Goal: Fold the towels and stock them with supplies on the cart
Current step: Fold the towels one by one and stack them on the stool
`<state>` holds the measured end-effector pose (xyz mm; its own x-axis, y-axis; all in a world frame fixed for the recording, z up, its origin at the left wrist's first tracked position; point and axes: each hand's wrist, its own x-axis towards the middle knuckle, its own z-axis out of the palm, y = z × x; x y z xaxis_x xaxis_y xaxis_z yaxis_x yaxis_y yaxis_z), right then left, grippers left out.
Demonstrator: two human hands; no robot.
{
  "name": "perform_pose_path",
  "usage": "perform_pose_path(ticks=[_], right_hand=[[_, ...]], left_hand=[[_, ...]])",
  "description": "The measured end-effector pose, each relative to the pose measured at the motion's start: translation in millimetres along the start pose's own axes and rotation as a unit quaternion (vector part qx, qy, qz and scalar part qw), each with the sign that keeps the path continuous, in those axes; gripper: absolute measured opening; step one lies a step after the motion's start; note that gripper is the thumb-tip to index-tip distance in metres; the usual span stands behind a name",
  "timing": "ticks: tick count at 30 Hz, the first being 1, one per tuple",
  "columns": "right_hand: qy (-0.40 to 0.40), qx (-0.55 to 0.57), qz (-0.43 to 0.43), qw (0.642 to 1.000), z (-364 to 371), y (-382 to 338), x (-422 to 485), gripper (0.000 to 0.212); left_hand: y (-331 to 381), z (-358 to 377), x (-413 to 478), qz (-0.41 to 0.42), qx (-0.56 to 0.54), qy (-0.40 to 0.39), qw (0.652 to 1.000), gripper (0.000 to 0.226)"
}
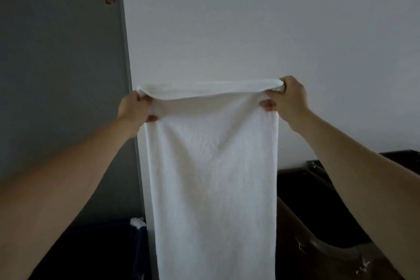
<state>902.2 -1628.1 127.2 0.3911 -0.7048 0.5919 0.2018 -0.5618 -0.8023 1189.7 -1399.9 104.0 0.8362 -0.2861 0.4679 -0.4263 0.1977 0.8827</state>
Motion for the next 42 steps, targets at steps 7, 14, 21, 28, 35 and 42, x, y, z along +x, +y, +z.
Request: perform_pose_path(ticks=[7,14,21,28,35,42], right_hand=[[0.003,0.015,-0.053,0.998,2.4,-1.2,37.4,0.027],[-0.014,0.036,-0.060,0.997,-7.5,7.6,8.3,0.024],[-0.050,-0.026,-0.027,0.998,-47.1,14.4,-100.0,0.023],[-0.136,-0.110,0.061,0.983,-97.8,32.5,-243.5,0.016],[-0.239,-0.204,0.133,0.940,-137.7,33.8,-310.6,0.015],[-0.346,-0.280,0.172,0.879,-148.4,51.8,-327.9,0.010]], left_hand=[[46.9,6.3,11.8,0.043,-0.014,0.045,0.998,0.010],[52.6,-22.8,-38.3,0.032,-0.063,-0.004,0.998,0.015],[34.8,-82.9,-153.3,-0.030,-0.051,-0.085,0.995,0.020],[12.3,-153.2,-305.9,-0.166,0.062,-0.251,0.952,0.027],[-7.8,-174.4,-377.3,-0.265,0.136,-0.403,0.866,0.026],[-48.5,-167.3,-385.9,-0.333,0.154,-0.502,0.783,0.027]])
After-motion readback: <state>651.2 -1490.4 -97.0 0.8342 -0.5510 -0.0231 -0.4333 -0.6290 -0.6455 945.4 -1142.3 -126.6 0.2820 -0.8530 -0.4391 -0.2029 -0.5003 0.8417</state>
